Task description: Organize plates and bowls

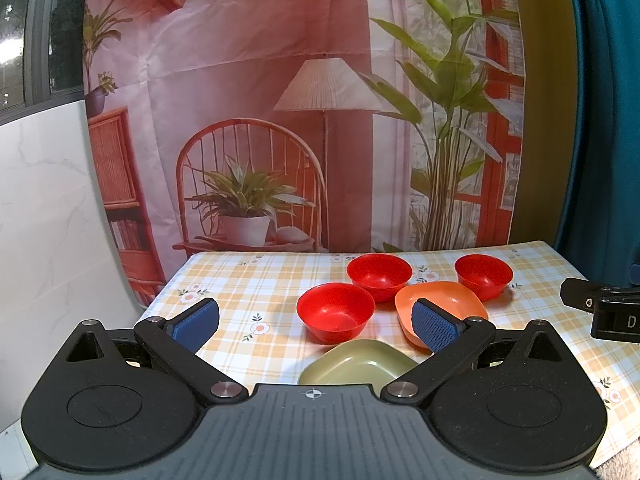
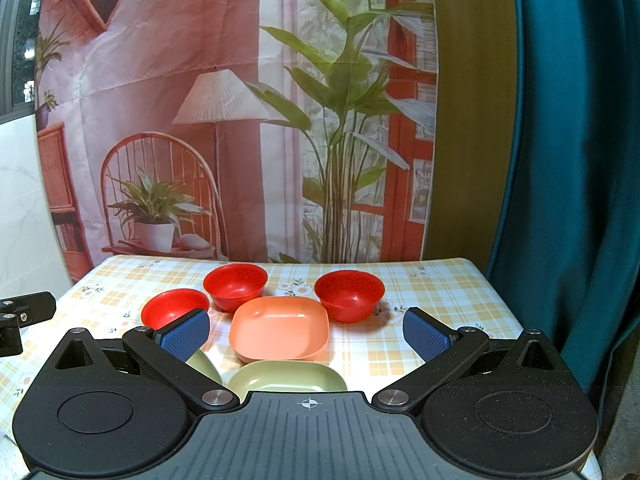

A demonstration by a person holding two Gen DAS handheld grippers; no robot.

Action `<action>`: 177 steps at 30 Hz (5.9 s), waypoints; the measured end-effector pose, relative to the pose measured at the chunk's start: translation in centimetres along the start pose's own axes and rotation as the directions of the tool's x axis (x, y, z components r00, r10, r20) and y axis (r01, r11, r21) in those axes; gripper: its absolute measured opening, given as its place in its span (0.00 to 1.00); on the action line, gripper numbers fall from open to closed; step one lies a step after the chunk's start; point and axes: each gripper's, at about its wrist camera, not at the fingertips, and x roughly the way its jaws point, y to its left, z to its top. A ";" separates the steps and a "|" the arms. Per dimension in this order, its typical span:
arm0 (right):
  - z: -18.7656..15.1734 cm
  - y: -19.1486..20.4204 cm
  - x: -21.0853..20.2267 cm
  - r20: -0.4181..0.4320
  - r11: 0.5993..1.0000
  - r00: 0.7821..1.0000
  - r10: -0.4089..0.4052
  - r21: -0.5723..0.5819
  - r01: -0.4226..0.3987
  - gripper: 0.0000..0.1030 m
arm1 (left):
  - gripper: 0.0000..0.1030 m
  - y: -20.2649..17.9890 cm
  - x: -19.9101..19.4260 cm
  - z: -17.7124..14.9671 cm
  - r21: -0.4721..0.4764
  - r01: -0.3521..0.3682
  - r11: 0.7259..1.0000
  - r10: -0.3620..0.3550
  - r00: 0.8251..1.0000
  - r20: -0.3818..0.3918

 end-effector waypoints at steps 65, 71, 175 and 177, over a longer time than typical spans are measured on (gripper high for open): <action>1.0 -2.0 11.5 -0.014 0.992 0.996 0.090 -0.091 -0.090 1.00 | 1.00 -0.8 10.6 -0.5 0.032 0.044 0.999 -0.042 0.997 -0.062; 1.9 -3.3 13.7 -0.002 0.996 0.996 0.086 -0.023 -0.086 1.00 | 1.00 -1.2 12.0 0.5 0.043 0.043 0.998 -0.042 0.998 -0.042; -7.3 8.8 21.1 -0.390 0.900 0.859 0.332 -0.142 -0.412 0.22 | 0.22 3.6 17.6 -11.0 -0.225 0.082 0.971 -0.167 0.904 -0.393; -7.3 8.6 21.0 -0.394 0.900 0.852 0.344 -0.121 -0.419 0.19 | 0.22 3.7 17.5 -10.9 -0.222 0.069 0.973 -0.154 0.907 -0.393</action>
